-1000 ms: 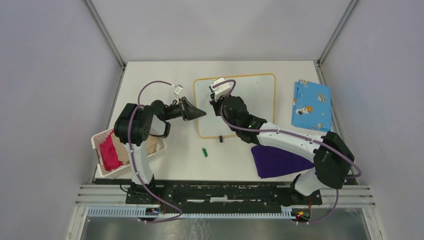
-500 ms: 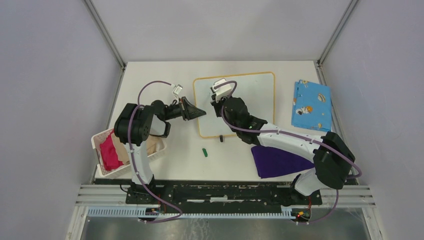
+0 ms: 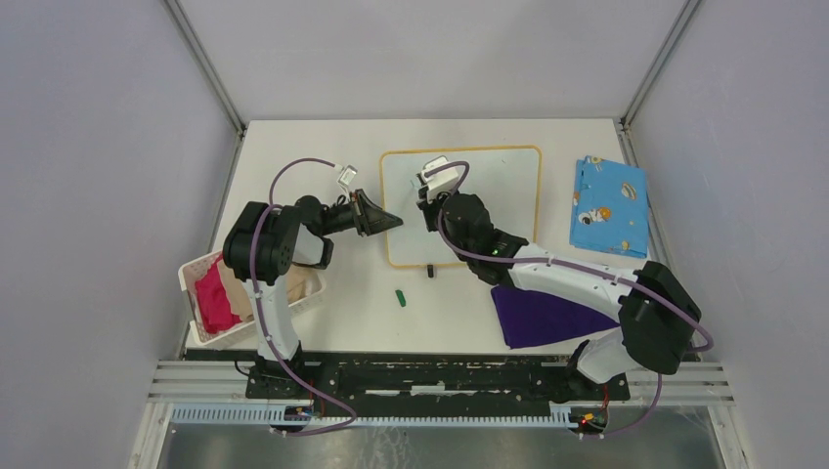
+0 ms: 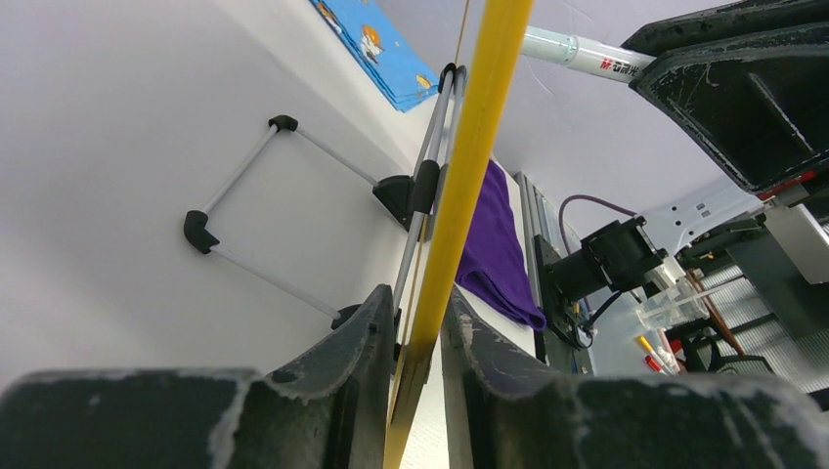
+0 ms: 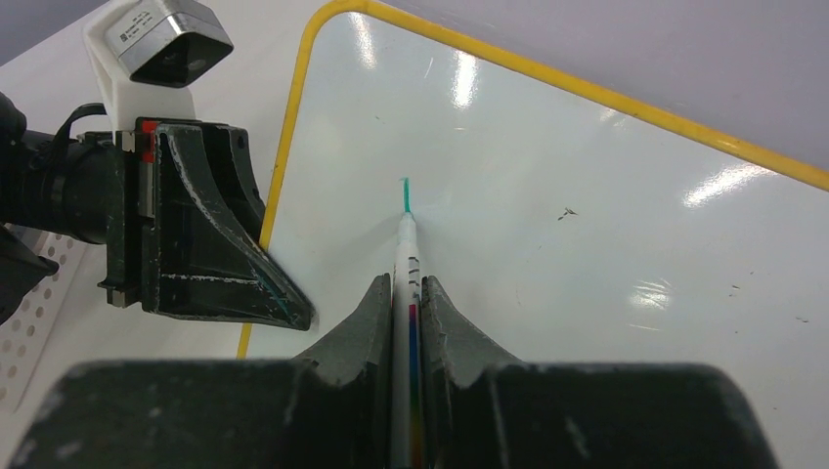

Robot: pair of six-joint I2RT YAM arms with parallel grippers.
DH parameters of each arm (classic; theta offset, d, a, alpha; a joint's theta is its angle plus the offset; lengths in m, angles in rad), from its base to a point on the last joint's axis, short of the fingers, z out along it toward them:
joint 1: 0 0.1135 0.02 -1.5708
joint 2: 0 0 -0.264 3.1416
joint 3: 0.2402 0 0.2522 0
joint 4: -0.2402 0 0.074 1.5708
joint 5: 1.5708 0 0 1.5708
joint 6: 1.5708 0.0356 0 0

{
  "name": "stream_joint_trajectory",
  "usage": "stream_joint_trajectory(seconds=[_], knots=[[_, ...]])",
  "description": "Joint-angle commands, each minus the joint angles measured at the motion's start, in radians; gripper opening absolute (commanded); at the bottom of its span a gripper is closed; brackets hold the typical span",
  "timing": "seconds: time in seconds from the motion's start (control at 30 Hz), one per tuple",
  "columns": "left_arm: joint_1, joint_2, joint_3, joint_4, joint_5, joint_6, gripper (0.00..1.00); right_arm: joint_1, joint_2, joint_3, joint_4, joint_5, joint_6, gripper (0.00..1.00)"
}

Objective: Write a sentence on the whiteboard

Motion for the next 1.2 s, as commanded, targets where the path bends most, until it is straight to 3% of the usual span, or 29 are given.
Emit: stream_joint_trajectory(seconds=[0.0, 0.4, 0.73, 1.17], knots=[[-0.001, -0.018, 0.006, 0.208, 0.005, -0.027, 0.33, -0.013, -0.035, -0.001, 0.016, -0.007, 0.015, 0.0], [-0.001, -0.027, 0.01, 0.207, 0.001, -0.039, 0.41, -0.01, -0.097, 0.017, 0.014, -0.09, 0.038, 0.0], [-0.004, -0.021, 0.009, 0.208, -0.001, -0.042, 0.4, -0.016, -0.089, 0.047, -0.006, 0.015, 0.028, 0.0], [-0.004, -0.012, 0.014, 0.207, -0.004, -0.045, 0.39, -0.016, -0.064, 0.053, 0.014, -0.07, 0.026, 0.0]])
